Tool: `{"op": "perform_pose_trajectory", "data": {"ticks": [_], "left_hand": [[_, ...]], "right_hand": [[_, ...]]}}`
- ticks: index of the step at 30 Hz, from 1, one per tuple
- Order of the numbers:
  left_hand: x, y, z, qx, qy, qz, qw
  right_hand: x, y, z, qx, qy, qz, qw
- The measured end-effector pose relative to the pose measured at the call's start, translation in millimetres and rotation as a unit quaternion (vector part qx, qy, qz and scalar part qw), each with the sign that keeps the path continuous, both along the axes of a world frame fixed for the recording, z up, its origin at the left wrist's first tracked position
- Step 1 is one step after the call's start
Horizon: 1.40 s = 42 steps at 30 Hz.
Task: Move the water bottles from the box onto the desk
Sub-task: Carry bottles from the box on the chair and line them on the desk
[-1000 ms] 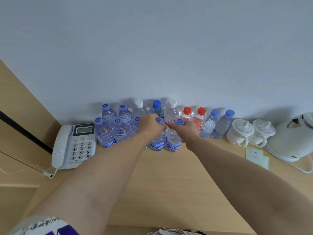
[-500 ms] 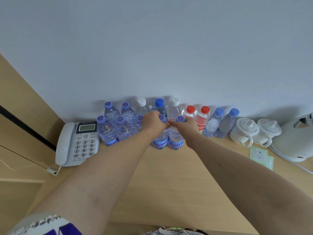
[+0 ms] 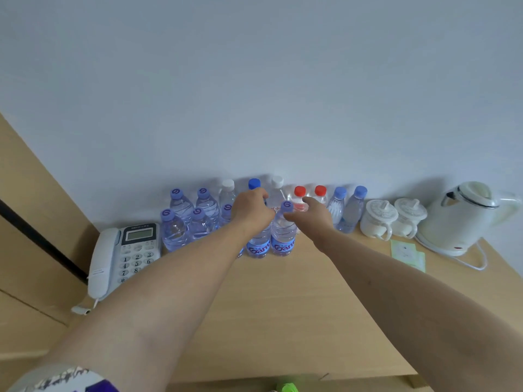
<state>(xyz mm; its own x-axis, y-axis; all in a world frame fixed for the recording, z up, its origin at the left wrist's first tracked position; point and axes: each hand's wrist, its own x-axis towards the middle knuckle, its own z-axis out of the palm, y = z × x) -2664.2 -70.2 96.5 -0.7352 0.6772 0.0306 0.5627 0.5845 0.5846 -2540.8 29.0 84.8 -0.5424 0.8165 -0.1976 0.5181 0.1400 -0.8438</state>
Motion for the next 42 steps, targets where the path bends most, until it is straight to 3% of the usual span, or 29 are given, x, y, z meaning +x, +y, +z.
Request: {"op": "perform_pose_trajectory", "data": {"ticks": [8, 13, 20, 29, 36, 42], "left_hand": [[61.9, 10.4, 0.9, -0.030, 0.107, -0.135, 0.985], [128.6, 30.9, 10.3, -0.045, 0.139, -0.241, 0.960], [245.3, 69.2, 18.4, -0.071, 0.155, -0.363, 0.916], [468.0, 122.7, 11.6, -0.096, 0.154, -0.480, 0.858], [675.9, 136.6, 7.9, -0.083, 0.154, -0.592, 0.787], [838.0, 119.5, 0.7, -0.067, 0.161, -0.692, 0.701]], "right_hand": [[86.7, -21.4, 15.2, 0.130, -0.137, -0.011, 0.982], [161.1, -19.8, 14.3, 0.147, -0.215, -0.057, 0.964], [280.9, -17.1, 12.1, 0.131, -0.250, -0.122, 0.952], [507.4, -8.1, 8.8, 0.103, -0.292, -0.247, 0.918], [700.1, -36.7, 0.9, 0.048, -0.331, -0.352, 0.874], [830.6, -90.6, -11.4, -0.017, -0.335, -0.463, 0.820]]}}
